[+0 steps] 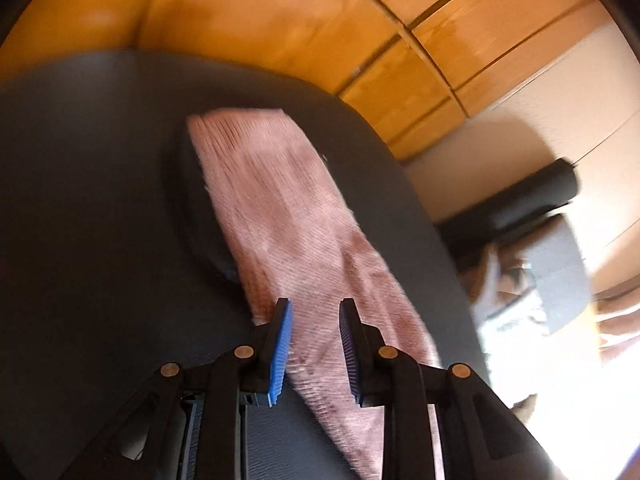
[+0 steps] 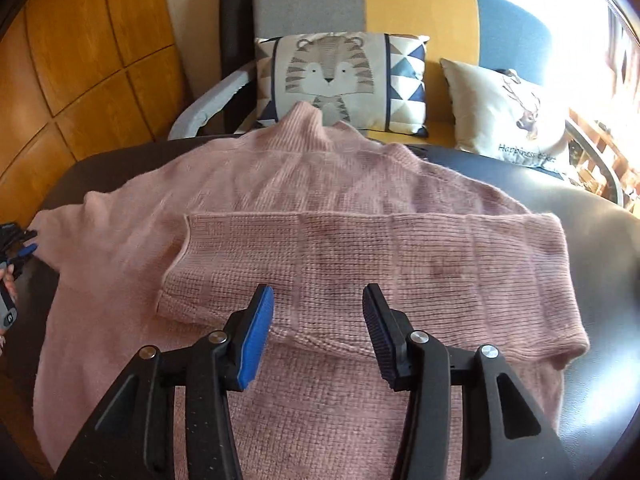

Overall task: Fold clothes
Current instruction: 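Move the open left gripper to the other pink sleeve on the bench, then close the left gripper on the cuff of the pink sleeve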

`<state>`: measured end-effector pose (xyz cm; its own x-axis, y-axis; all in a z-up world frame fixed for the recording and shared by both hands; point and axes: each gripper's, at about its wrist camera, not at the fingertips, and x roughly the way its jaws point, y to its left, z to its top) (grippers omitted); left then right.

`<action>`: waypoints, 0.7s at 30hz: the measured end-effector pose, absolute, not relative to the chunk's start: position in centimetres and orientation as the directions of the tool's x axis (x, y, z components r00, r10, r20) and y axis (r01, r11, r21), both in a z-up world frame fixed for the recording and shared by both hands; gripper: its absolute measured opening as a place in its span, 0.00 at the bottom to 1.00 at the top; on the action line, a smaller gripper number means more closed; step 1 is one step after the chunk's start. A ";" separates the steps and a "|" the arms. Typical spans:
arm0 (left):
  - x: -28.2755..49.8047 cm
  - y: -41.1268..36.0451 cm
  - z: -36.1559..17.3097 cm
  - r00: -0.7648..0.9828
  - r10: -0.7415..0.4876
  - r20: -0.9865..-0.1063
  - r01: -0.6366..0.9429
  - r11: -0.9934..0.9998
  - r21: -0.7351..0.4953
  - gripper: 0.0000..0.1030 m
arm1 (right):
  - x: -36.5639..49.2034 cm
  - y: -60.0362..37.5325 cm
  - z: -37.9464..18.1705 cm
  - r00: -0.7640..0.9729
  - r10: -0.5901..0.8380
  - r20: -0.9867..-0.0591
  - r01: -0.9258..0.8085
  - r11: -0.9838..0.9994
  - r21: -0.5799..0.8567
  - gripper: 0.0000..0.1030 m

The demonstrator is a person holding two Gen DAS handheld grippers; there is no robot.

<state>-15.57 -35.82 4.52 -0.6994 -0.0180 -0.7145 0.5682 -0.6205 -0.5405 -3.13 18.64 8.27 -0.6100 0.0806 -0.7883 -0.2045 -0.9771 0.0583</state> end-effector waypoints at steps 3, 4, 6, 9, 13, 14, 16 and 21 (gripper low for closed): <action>-15.4 -34.6 5.2 -0.652 -0.100 -0.751 0.610 -0.658 -0.441 0.24 | -3.2 19.4 8.7 -0.588 0.145 -0.796 -0.254 -0.967 0.011 0.48; -15.4 -34.4 5.1 -0.639 -0.101 -0.762 0.614 -0.663 -0.428 0.24 | -3.3 19.6 8.7 -0.570 0.172 -0.804 -0.274 -0.962 -0.011 0.48; -15.6 -34.1 4.6 -0.602 -0.084 -0.794 0.631 -0.660 -0.408 0.24 | -3.4 20.4 8.8 -0.544 0.196 -0.816 -0.315 -0.949 -0.018 0.48; -15.5 -34.0 4.6 -0.613 -0.088 -0.785 0.625 -0.661 -0.415 0.28 | -3.4 21.6 8.8 -0.519 0.200 -0.831 -0.368 -0.930 0.006 0.48; -16.3 -34.0 4.4 -0.617 -0.064 -0.784 0.618 -0.656 -0.433 0.37 | -3.2 22.2 9.2 -0.525 0.213 -0.824 -0.381 -0.924 0.004 0.48; -16.4 -34.2 4.5 -0.623 -0.063 -0.780 0.626 -0.638 -0.448 0.38 | -3.2 22.3 9.3 -0.527 0.216 -0.822 -0.382 -0.924 0.002 0.48; -16.3 -34.5 4.1 -0.646 -0.051 -0.761 0.632 -0.595 -0.497 0.44 | -3.2 22.2 9.4 -0.530 0.225 -0.817 -0.378 -0.926 -0.010 0.48; -16.6 -34.1 4.2 -0.618 -0.082 -0.782 0.661 -0.594 -0.460 0.32 | -3.9 21.5 9.6 -0.547 0.212 -0.810 -0.351 -0.936 -0.008 0.48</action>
<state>-16.59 -34.11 4.20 -0.6178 -0.0821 -0.7820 0.6605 -0.5937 -0.4596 -3.92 21.46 9.63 -0.5467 0.2122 -0.8100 -0.3512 -0.9363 -0.0082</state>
